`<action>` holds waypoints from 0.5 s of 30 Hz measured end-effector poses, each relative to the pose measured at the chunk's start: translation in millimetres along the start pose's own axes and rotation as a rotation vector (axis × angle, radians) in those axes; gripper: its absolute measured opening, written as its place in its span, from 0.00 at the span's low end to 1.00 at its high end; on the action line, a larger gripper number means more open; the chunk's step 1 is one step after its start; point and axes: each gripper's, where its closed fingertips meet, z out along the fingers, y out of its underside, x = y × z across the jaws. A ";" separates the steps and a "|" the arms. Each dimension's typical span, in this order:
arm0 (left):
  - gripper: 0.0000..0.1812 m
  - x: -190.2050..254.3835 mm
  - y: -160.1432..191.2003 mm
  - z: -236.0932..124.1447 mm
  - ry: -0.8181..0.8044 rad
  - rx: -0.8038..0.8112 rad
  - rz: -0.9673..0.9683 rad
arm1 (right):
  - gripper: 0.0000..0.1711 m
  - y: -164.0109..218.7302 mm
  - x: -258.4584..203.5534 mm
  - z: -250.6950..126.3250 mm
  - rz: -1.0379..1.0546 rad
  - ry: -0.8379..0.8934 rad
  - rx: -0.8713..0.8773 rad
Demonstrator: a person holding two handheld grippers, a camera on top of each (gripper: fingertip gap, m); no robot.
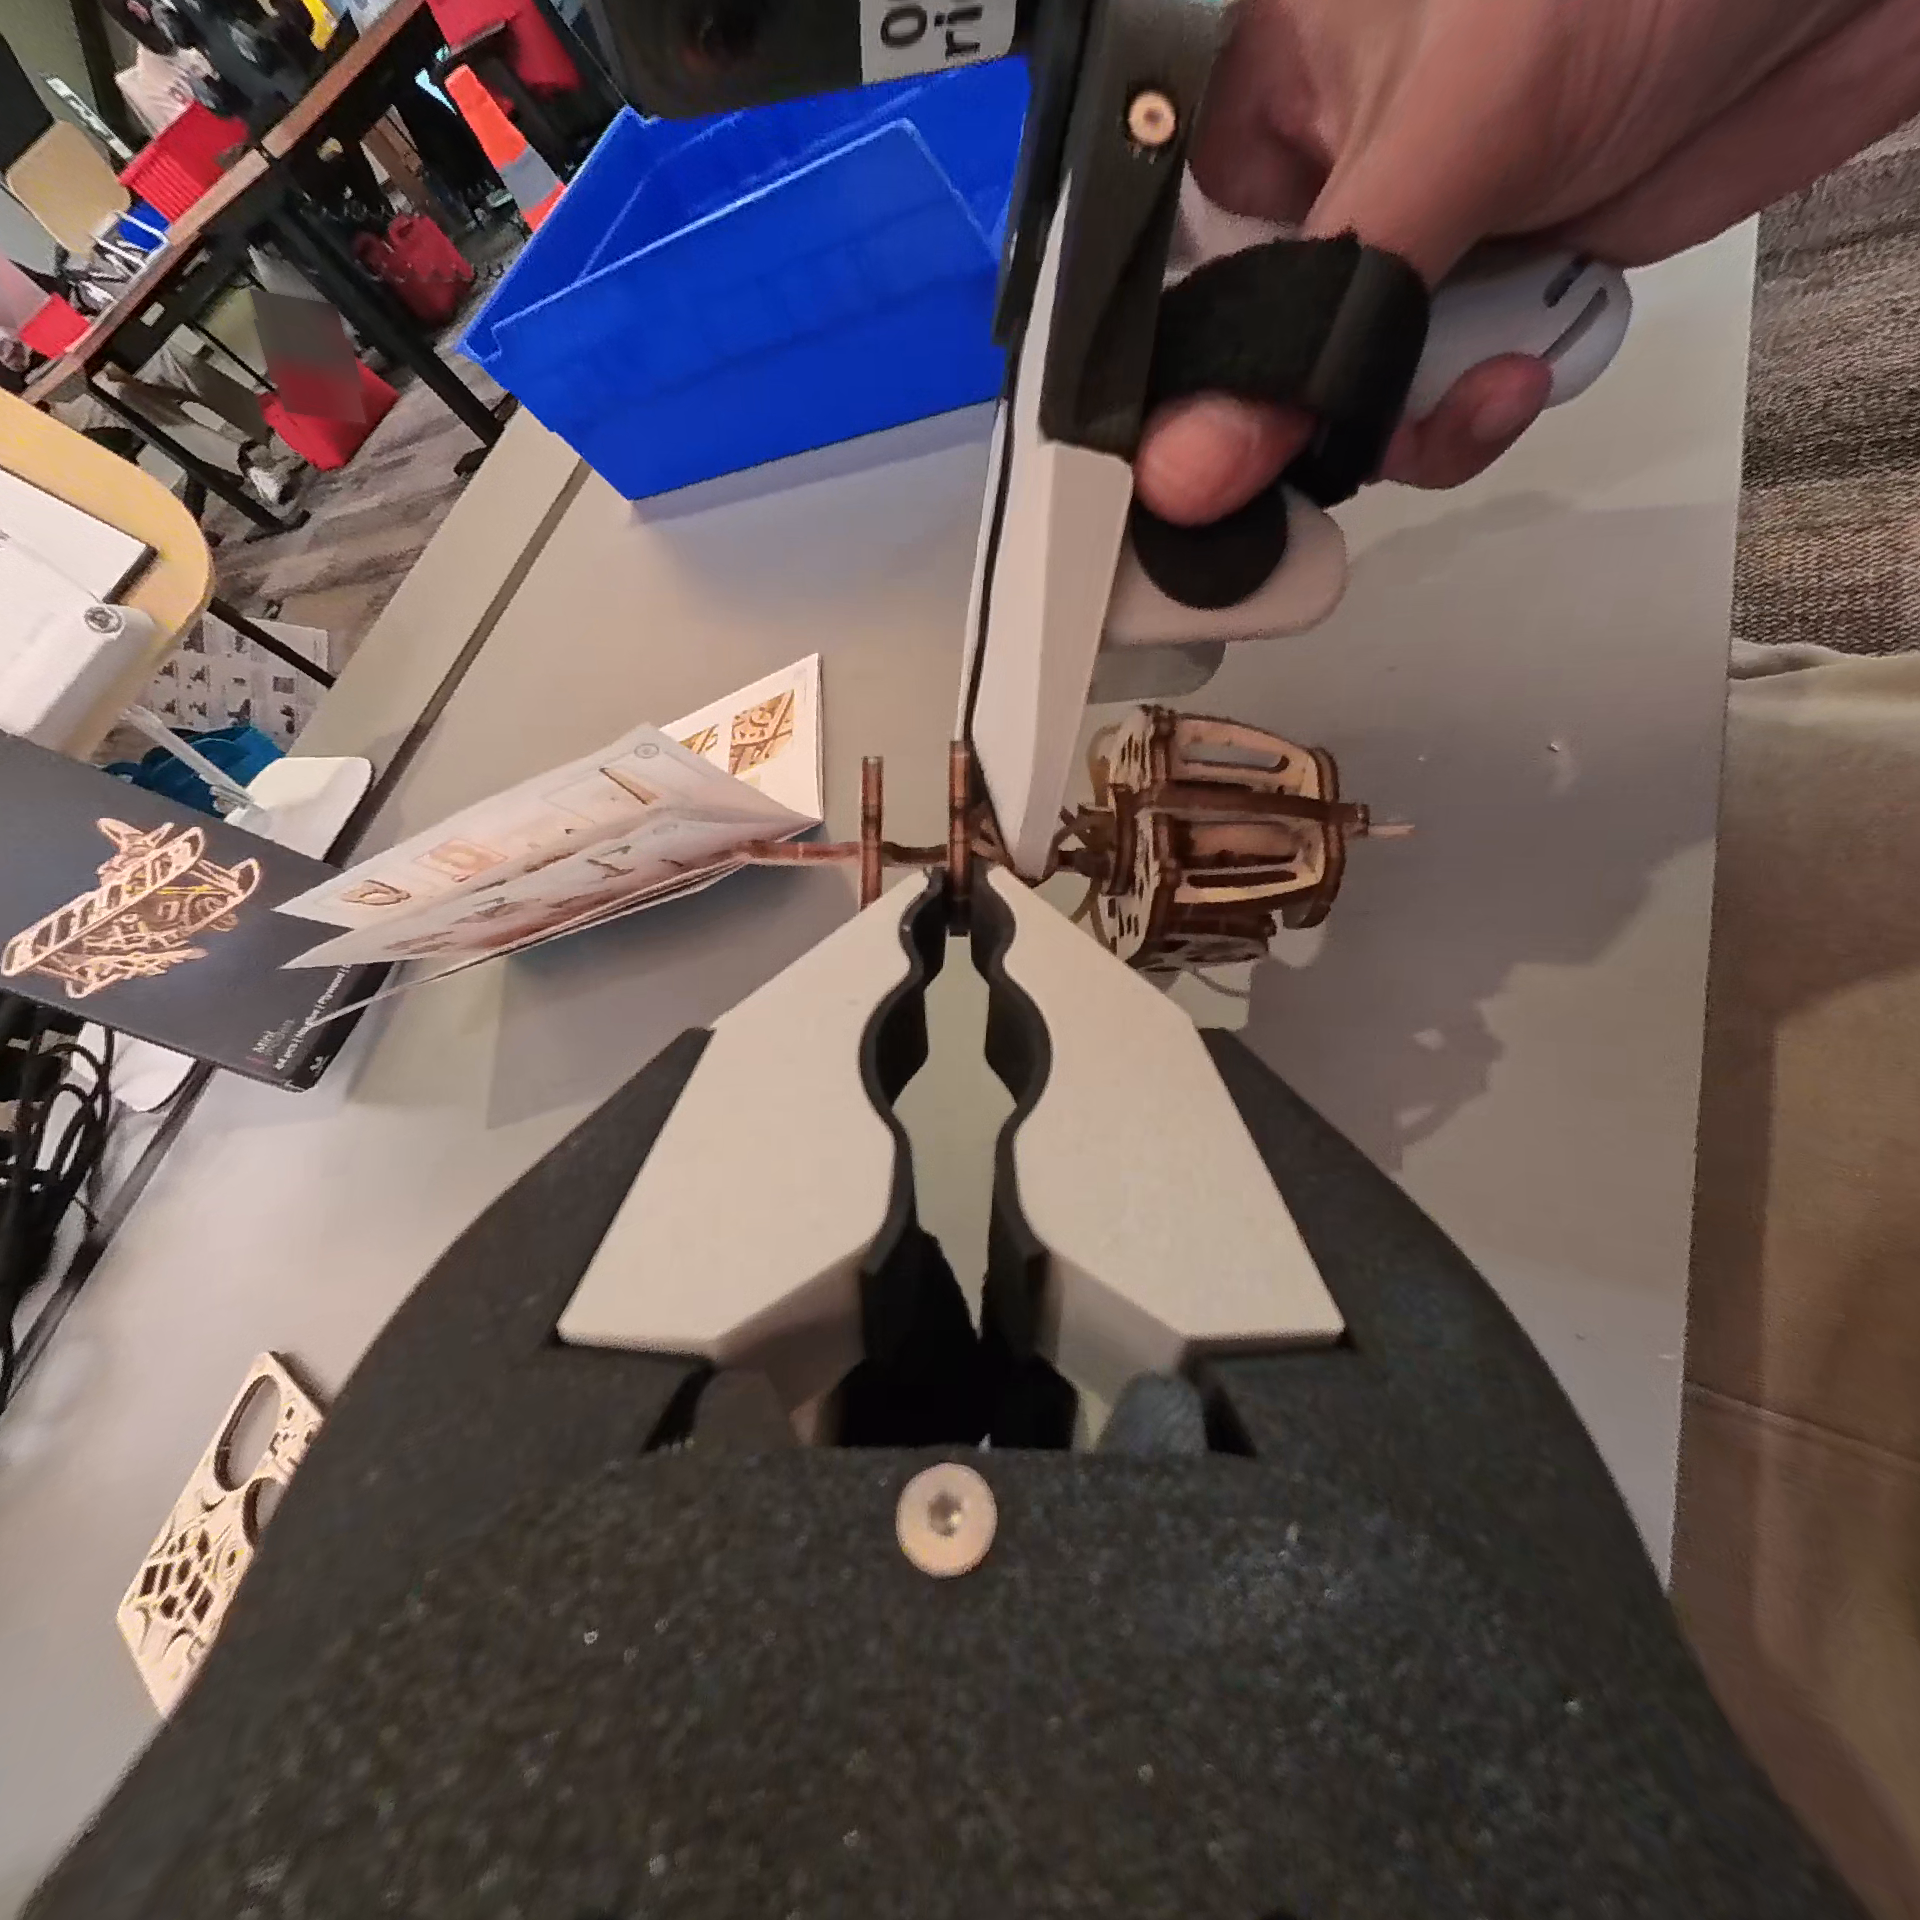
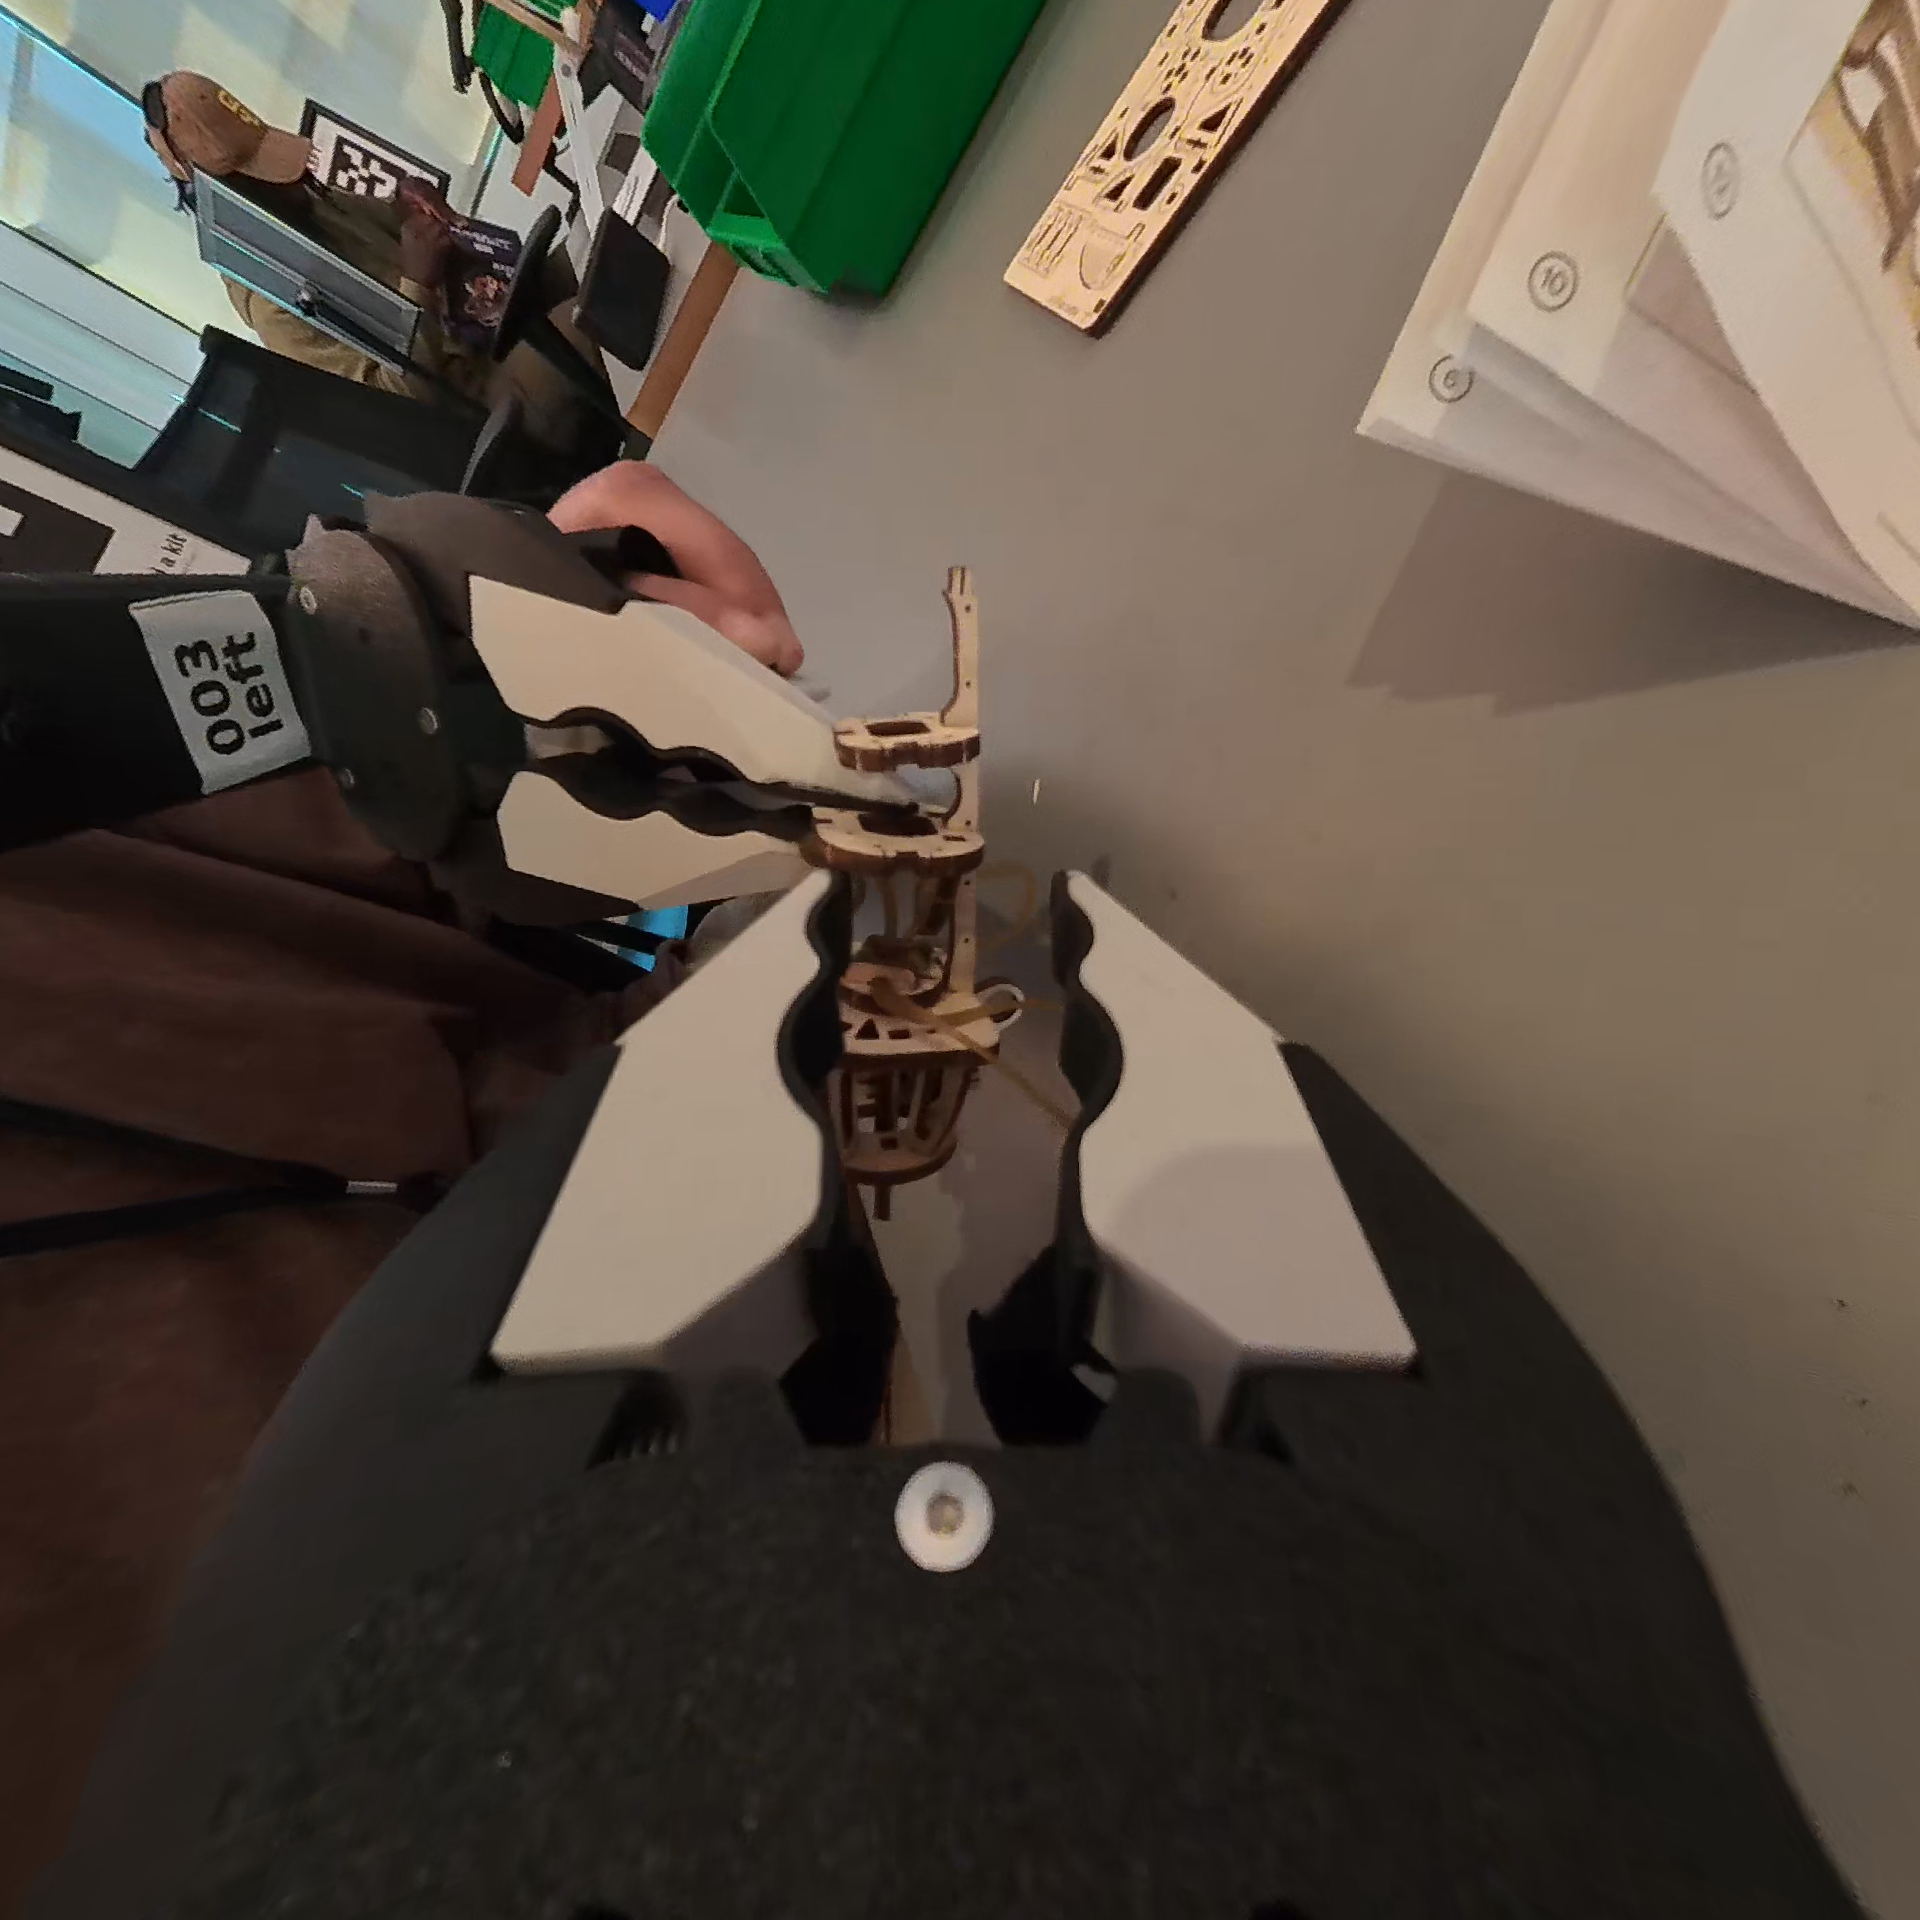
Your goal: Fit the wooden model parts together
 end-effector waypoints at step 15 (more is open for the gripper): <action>0.01 -3.7 5.0 3.3 0.025 -0.023 -0.138 | 0.13 -4.3 7.5 1.5 -0.059 0.140 0.016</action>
